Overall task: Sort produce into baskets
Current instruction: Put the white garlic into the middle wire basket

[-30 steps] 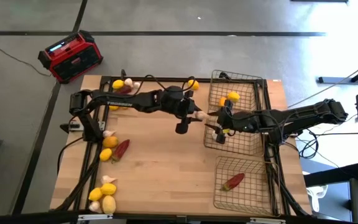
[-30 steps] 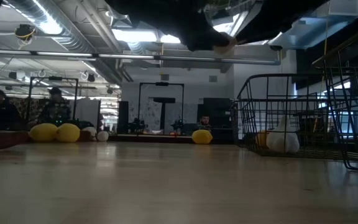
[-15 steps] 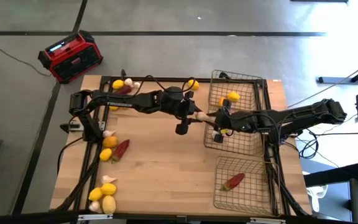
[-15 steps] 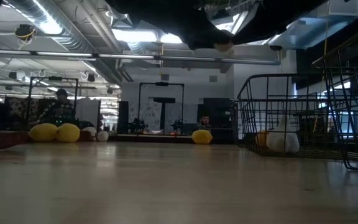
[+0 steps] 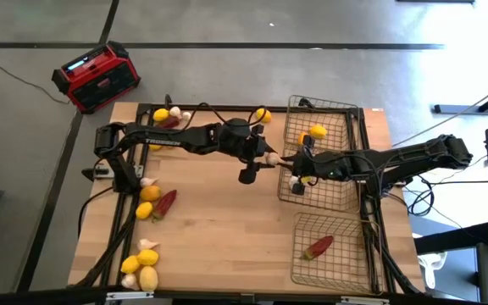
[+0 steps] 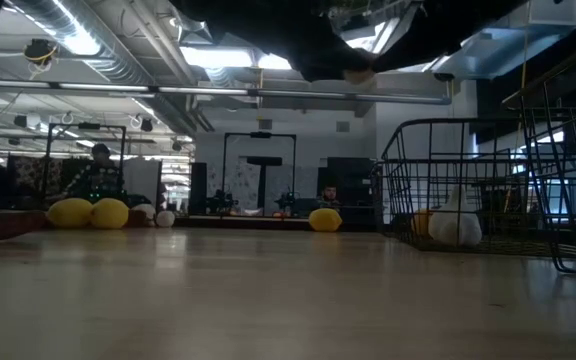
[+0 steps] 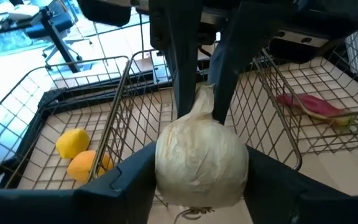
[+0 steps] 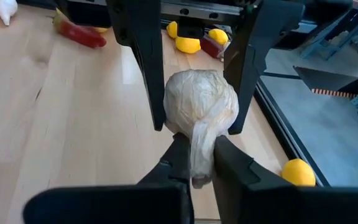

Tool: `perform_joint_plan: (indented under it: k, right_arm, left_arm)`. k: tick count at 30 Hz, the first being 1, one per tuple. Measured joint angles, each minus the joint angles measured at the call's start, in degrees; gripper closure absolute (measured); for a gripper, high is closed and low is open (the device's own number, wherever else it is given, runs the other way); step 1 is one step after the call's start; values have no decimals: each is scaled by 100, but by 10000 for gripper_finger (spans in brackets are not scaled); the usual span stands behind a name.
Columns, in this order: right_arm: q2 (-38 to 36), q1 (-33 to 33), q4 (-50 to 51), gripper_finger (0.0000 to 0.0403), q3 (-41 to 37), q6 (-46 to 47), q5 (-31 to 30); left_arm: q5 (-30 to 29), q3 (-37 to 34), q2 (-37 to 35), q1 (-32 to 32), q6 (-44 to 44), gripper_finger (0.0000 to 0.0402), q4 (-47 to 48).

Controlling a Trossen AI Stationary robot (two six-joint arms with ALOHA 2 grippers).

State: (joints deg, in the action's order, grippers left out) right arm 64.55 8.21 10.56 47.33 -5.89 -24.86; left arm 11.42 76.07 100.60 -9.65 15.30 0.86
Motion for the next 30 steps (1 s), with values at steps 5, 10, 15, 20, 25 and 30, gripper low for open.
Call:
perform_joint_plan:
  k: [5,10,15,20,25,30]
  right_arm:
    - [0,1,-8,367,0,-8,2]
    - [-65,2,120,364,5,-9,4]
    - [-202,2,991,364,325,211,5]
    - [-329,2,2378,364,793,779,72]
    - [-368,2,3877,363,1221,1684,413]
    - [-378,2,4864,363,1366,2558,919]
  left_arm:
    - [-31,0,-6,-3,-19,159,133]
    - [-89,0,-201,-40,110,151,920]
    - [-126,4,-272,-57,267,151,1571]
    - [-123,1,-195,-46,251,151,1848]
    - [-121,-2,-133,-46,239,151,1829]
    - [-120,-2,-133,-46,242,151,1817]
